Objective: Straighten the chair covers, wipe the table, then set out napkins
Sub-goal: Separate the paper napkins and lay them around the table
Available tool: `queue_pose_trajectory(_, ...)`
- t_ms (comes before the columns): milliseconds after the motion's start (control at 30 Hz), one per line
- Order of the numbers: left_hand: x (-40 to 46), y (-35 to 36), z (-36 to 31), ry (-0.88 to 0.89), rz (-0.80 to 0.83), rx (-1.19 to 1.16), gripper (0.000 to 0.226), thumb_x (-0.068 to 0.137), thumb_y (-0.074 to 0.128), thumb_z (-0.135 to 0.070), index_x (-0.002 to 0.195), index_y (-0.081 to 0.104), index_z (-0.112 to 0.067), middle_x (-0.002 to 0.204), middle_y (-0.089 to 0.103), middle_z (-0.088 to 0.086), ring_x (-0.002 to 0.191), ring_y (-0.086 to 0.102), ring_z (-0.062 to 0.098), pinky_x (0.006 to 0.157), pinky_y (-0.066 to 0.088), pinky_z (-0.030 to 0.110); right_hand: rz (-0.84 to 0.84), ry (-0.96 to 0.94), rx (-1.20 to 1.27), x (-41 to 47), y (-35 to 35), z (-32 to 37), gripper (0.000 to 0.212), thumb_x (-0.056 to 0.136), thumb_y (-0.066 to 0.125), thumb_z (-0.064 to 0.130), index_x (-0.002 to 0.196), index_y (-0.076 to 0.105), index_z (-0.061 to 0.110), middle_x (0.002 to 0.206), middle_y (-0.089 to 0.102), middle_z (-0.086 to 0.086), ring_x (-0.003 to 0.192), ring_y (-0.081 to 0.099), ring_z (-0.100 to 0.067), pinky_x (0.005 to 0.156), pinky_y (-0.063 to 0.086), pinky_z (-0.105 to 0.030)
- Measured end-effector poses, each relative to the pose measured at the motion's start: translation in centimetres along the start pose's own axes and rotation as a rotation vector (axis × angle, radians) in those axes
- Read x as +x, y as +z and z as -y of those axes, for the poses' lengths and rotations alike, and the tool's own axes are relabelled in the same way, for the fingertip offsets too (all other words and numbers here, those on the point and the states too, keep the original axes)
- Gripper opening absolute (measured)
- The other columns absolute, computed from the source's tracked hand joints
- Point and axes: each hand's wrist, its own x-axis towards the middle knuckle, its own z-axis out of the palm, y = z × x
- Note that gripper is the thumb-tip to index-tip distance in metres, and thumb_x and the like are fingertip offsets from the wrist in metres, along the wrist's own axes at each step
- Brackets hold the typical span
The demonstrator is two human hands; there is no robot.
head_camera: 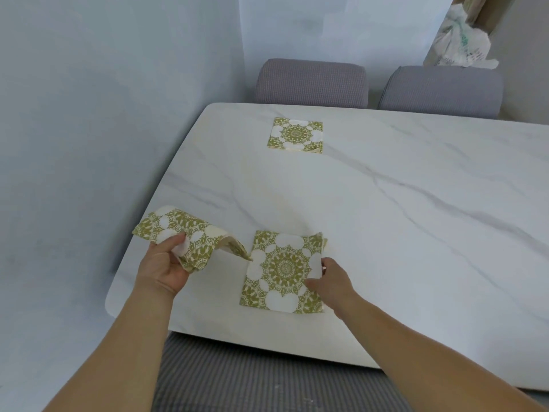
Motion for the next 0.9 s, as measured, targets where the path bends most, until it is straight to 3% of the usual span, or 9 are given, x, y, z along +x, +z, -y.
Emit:
queue_pose_trajectory(67, -0.2, -0.1, 0.0, 0.003, 0.001, -0.005, 0.049, 0.091, 0.047, 0.003, 0.136, 0.048, -0.015, 0.088, 0.074, 0.003, 0.075, 0.073, 0.020, 0.050, 0.057, 0.034, -0.003, -0.041, -0.067, 0.0, 0.0, 0.3, 0.043, 0.085, 0.064, 0.008, 0.124, 0.047, 0.011, 0.102, 0.060, -0.004, 0.092, 0.063, -0.024, 0.078, 0.056, -0.037)
queue_pose_trajectory(200, -0.5, 0.1, 0.1, 0.003, 0.020, 0.006, 0.048, 0.091, 0.047, 0.004, 0.135, 0.049, -0.016, 0.081, 0.075, 0.001, 0.070, 0.073, 0.017, 0.050, 0.058, 0.034, -0.013, -0.068, -0.128, -0.1, -0.5, 0.4, 0.043, 0.084, 0.063, 0.005, 0.124, 0.047, 0.009, 0.100, 0.058, -0.002, 0.088, 0.060, -0.021, 0.074, 0.052, -0.032)
queue_pose_trajectory(333, -0.5, 0.5, 0.2, -0.008, 0.058, 0.024, 0.045, 0.092, 0.046, 0.004, 0.130, 0.052, -0.018, 0.080, 0.076, 0.000, 0.070, 0.073, 0.017, 0.050, 0.058, 0.035, -0.063, -0.081, -0.218, 0.2, -0.6, -0.1, 0.055, 0.080, 0.065, 0.006, 0.130, 0.041, 0.011, 0.115, 0.058, -0.006, 0.096, 0.060, -0.024, 0.071, 0.049, -0.029)
queue_pose_trajectory(500, -0.7, 1.4, 0.4, -0.031, 0.117, 0.036, 0.035, 0.092, 0.045, 0.005, 0.112, 0.059, -0.020, 0.079, 0.076, -0.001, 0.070, 0.073, 0.016, 0.051, 0.058, 0.034, -0.170, -0.113, -0.629, -0.4, -1.0, -0.6, 0.065, 0.083, 0.063, 0.016, 0.139, 0.029, 0.017, 0.132, 0.036, -0.007, 0.119, 0.042, -0.024, 0.081, 0.042, -0.030)
queue_pose_trajectory(600, -1.0, 2.5, 0.5, -0.063, 0.164, 0.056, 0.033, 0.091, 0.046, 0.005, 0.103, 0.062, -0.021, 0.080, 0.076, 0.000, 0.071, 0.073, 0.017, 0.053, 0.059, 0.035, -0.230, -0.150, -0.712, -0.8, -1.2, -0.6, 0.062, 0.087, 0.058, 0.020, 0.142, 0.029, 0.020, 0.142, 0.029, -0.005, 0.129, 0.031, -0.024, 0.096, 0.037, -0.032)
queue_pose_trajectory(700, -1.3, 3.9, 0.8, -0.096, 0.246, 0.108, 0.032, 0.090, 0.046, 0.005, 0.102, 0.063, -0.019, 0.082, 0.076, 0.001, 0.073, 0.073, 0.016, 0.055, 0.059, 0.035, -0.276, -0.218, -0.528, -1.0, -1.6, 0.1, 0.055, 0.090, 0.057, 0.025, 0.141, 0.035, 0.018, 0.143, 0.034, -0.004, 0.131, 0.033, -0.022, 0.102, 0.036, -0.034)
queue_pose_trajectory(767, -1.6, 4.8, 1.2, -0.133, 0.329, 0.157, 0.033, 0.086, 0.049, 0.006, 0.105, 0.063, -0.017, 0.087, 0.075, 0.003, 0.077, 0.073, 0.018, 0.059, 0.060, 0.037, -0.234, -0.224, -0.258, -1.3, -1.7, 1.3, 0.045, 0.092, 0.056, 0.030, 0.134, 0.044, 0.016, 0.130, 0.049, -0.002, 0.116, 0.048, -0.019, 0.091, 0.044, -0.030)
queue_pose_trajectory(833, -2.1, 5.9, 1.5, -0.190, 0.433, 0.223, 0.039, 0.078, 0.055, 0.003, 0.113, 0.061, -0.014, 0.095, 0.074, 0.006, 0.082, 0.072, 0.020, 0.064, 0.060, 0.038, -0.097, -0.165, 0.061, -1.9, -1.8, 2.7, 0.039, 0.093, 0.054, 0.038, 0.126, 0.051, 0.017, 0.119, 0.057, 0.001, 0.100, 0.055, -0.013, 0.082, 0.048, -0.026)
queue_pose_trajectory(900, -2.5, 7.2, 2.0, -0.249, 0.526, 0.299, 0.044, 0.074, 0.057, 0.000, 0.115, 0.061, -0.013, 0.097, 0.073, 0.008, 0.082, 0.072, 0.022, 0.064, 0.059, 0.038, 0.039, -0.088, 0.265, -2.5, -1.9, 3.8, 0.042, 0.091, 0.051, 0.047, 0.121, 0.053, 0.018, 0.118, 0.059, 0.000, 0.103, 0.058, -0.014, 0.089, 0.049, -0.032)
